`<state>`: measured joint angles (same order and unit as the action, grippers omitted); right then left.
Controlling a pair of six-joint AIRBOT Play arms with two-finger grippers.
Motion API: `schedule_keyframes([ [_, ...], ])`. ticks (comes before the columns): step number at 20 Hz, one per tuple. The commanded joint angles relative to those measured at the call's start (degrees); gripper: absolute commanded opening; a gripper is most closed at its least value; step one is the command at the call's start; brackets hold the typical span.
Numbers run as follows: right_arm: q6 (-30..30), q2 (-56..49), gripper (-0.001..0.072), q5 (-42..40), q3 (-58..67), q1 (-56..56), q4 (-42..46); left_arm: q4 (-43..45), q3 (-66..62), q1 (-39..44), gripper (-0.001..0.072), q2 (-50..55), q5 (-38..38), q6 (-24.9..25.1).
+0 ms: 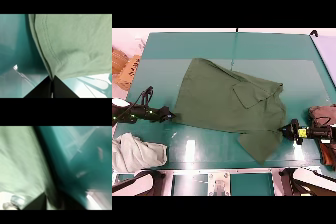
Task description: Fold the shirts.
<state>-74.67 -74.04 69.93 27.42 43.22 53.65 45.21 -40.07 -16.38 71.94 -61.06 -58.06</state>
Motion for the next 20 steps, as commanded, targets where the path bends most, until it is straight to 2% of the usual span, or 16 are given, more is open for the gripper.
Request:
schedule_keyframes([
  [1,-0.98,0.04,0.0067,1.95,0.09,-0.04,6.73,-0.74,-0.04,-0.02,0.0021,-0.04,-0.98,0.02],
  [2,-1.27,0.11,0.0017,2.03,0.55,-0.11,5.64,-0.76,-0.07,-0.02,0.0021,-0.11,-1.44,0.04],
  [5,0.33,2.69,0.0016,4.79,6.49,-2.75,1.75,-1.92,-4.81,-0.02,0.002,-1.42,-7.41,-0.15],
  [8,0.2,8.94,0.0016,9.29,20.37,-5.73,-7.39,-6.69,-16.39,-0.02,0.002,-7.32,-13.38,-2.4],
  [10,0.09,14.45,0.0016,9.86,32.76,-5.97,-15.13,-7.08,-26.43,-0.02,0.0021,-12.57,-13.92,-4.61],
  [12,-0.17,19.23,0.0016,9.46,46.25,-5.86,-18.27,-7.1,-37.97,-0.02,0.0021,-17.09,-13.94,-6.05],
  [16,-1.42,27.36,0.0016,2.56,70.05,-5.88,-18.18,-7.06,-62.82,-0.02,0.0021,-22.49,-12.74,-8.02],
  [20,-1.44,33.51,0.0017,-7.58,82.18,-5.88,-14.6,-6.05,-81.02,-0.02,0.0021,-22.71,-11.52,-12.15],
])
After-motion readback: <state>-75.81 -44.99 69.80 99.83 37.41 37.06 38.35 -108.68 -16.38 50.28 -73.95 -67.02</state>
